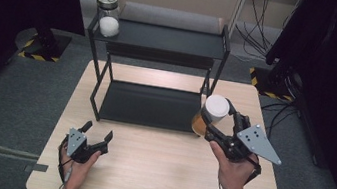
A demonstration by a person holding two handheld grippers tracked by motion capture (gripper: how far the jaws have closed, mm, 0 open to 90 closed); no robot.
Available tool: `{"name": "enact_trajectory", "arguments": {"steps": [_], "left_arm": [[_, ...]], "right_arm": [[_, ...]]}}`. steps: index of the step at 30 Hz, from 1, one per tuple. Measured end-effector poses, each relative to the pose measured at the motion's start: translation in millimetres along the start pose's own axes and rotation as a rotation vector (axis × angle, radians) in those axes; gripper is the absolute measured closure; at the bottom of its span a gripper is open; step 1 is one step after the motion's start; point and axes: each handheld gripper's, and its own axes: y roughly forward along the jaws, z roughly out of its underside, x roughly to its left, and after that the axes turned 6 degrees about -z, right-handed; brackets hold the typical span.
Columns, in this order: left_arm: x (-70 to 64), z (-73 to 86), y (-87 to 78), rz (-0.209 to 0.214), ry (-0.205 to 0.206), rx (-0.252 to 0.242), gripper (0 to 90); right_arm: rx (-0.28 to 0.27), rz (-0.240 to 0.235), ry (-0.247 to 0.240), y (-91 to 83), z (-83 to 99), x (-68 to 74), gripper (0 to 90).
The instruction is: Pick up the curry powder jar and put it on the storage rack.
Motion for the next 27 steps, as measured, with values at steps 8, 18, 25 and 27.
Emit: {"name": "enact_trajectory", "arguments": {"steps": [8, 18, 25, 27], "left_arm": [[0.0, 0.0, 0.0, -0.001, -0.001, 0.000, 11.5], [-0.1, -0.3, 0.2, 0.001, 0.001, 0.002, 11.6], [-0.2, -0.1, 0.1, 0.000, 0.001, 0.001, 11.6], [-0.2, -0.3, 0.1, 0.000, 0.002, 0.001, 11.6]], "right_arm": [[-0.006, -0.002, -0.005, 6.3, -7.1, -0.5, 34.2], [-0.010, 0.001, -0.007, 12.5, -11.4, -1.5, 34.2], [-0.016, 0.008, -0.017, 17.4, -17.3, -4.2, 34.2], [-0.020, 0.010, -0.019, 18.9, -19.7, -4.9, 34.2]]}}
